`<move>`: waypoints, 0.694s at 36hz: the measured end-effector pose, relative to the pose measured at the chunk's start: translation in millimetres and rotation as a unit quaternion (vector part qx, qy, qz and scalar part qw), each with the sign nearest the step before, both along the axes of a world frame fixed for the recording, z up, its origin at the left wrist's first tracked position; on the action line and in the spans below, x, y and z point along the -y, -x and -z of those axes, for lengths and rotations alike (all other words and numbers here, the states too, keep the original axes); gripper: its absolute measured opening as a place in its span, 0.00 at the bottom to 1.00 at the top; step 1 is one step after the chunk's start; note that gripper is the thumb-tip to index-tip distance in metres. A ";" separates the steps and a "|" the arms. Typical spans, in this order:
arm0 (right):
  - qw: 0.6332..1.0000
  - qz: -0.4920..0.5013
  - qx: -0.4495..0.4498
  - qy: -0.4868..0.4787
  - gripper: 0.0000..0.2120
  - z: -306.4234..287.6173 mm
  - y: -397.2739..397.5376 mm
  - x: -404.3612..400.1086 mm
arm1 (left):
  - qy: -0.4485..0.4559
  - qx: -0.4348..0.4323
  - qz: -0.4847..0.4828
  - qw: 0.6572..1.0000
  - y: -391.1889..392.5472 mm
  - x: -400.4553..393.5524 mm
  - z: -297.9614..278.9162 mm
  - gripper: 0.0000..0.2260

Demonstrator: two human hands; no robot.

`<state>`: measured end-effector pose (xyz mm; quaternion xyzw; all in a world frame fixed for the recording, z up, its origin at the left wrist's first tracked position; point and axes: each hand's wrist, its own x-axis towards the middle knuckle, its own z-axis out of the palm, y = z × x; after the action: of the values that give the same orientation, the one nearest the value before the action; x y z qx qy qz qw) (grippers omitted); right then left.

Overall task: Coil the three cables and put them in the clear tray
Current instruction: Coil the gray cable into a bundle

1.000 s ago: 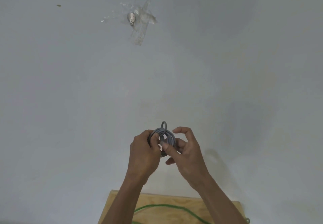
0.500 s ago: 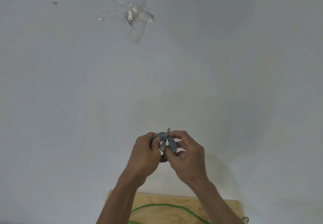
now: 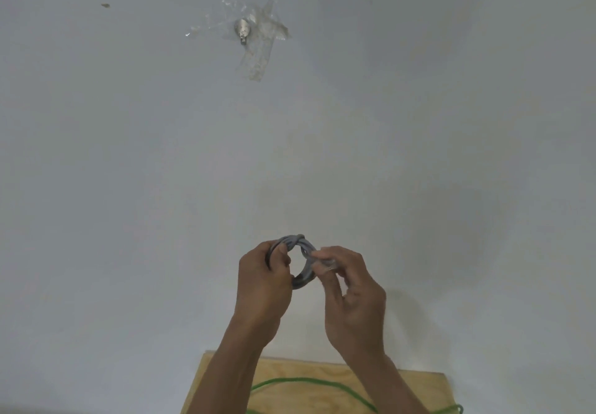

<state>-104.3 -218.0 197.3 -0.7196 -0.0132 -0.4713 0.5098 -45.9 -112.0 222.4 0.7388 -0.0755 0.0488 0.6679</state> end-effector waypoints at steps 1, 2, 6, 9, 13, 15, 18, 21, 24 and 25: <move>0.997 -0.015 -0.019 -0.079 0.05 -1.5 2.3 -4.0 | 0.001 0.010 -0.004 1.000 1.7 2.4 -1.4 0.13; 0.988 -0.028 -0.030 -0.150 0.05 -4.0 3.8 -7.7 | 0.004 0.020 -0.010 1.000 3.3 5.0 -1.6 0.12; 0.901 -0.111 -0.014 -0.420 0.07 -9.0 -4.2 -12.9 | 0.030 0.036 -0.013 0.999 11.8 11.3 2.8 0.12; 0.854 -0.122 -0.030 -0.505 0.10 -7.6 -13.8 -12.0 | 0.018 0.064 0.001 0.998 19.1 10.4 7.6 0.12; 0.845 -0.087 -0.066 -0.523 0.09 2.9 -23.1 -15.9 | -0.020 0.079 0.000 0.997 23.8 7.8 13.0 0.12; 0.874 -0.044 -0.077 -0.478 0.04 10.0 -25.4 -17.9 | -0.030 0.074 0.000 0.997 24.2 6.1 14.5 0.12; 0.924 0.006 -0.101 -0.368 0.06 20.1 -26.2 -17.7 | -0.033 0.071 0.006 0.997 22.6 3.2 15.3 0.12; 0.964 0.021 -0.132 -0.232 0.09 24.7 -20.2 -19.3 | -0.018 0.054 0.015 0.998 18.8 -0.4 18.4 0.13; 0.981 0.030 -0.167 -0.095 0.17 32.5 -13.6 -21.7 | -0.004 0.044 0.036 0.998 17.1 -6.1 18.2 0.13; 0.982 0.033 -0.177 -0.056 0.19 37.9 -13.2 -20.0 | -0.001 0.040 0.052 0.998 16.9 -9.2 17.6 0.13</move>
<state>-91.0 -198.1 159.4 -0.7618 0.1275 -0.3534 0.5278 -62.8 -102.8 204.8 0.7319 -0.1400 0.0434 0.6654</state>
